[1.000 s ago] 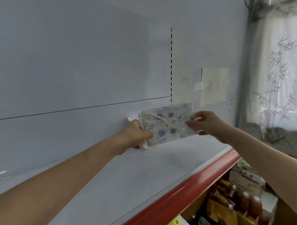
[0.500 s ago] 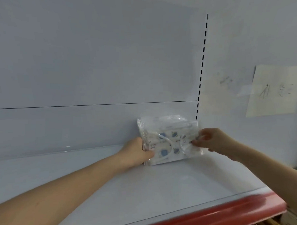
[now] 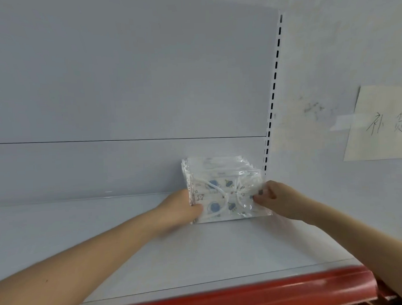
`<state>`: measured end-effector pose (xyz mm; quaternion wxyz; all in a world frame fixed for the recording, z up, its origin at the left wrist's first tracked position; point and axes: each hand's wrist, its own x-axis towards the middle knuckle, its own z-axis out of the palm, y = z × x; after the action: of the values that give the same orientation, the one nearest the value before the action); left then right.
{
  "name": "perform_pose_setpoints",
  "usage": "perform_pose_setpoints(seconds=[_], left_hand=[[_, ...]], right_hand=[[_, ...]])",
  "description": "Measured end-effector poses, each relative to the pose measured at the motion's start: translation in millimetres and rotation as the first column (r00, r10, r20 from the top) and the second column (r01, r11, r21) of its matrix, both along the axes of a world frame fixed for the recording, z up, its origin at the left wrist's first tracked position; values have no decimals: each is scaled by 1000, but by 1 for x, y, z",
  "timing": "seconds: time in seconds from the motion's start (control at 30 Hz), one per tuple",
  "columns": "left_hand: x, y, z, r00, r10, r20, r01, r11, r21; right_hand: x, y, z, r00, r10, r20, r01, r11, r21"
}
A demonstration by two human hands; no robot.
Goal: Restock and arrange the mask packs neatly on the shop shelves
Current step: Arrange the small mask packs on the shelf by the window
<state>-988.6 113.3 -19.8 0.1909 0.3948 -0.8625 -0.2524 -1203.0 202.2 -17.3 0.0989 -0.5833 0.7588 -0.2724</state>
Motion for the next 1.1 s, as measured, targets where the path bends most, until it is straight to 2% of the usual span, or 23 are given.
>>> perform_pose_setpoints(seconds=[0.2,0.47,0.6,0.67,0.73,0.83,0.97,1.1], left_hand=[[3,4,1,999,-2,45,1,999,32],[9,13,-1,999,13,49,-15,999,47],[20,21,6,971,192,144,-184,980,-70],[29,28,11,965,227,133,-202,963,-180],[42,35,13,963,232,133,-186,938,-293],[67,46,14,968,217,128,-152,909,-389],[117,57,15,961,242,137,-160,884,-440],[198,59,16,934,339,113,-254,852,-457]], right_hand=[[-4,4,-2,998,28,56,-30,999,35],[-14,8,-7,997,-67,48,65,997,51],[-15,8,5,986,-134,-98,124,987,-105],[-7,7,18,975,-175,-137,140,963,-228],[9,4,30,977,-145,-154,94,949,-301],[43,-9,40,978,-64,-197,0,951,-310],[105,-36,42,963,64,-263,-136,955,-264],[187,-69,38,941,190,-282,-249,949,-194]])
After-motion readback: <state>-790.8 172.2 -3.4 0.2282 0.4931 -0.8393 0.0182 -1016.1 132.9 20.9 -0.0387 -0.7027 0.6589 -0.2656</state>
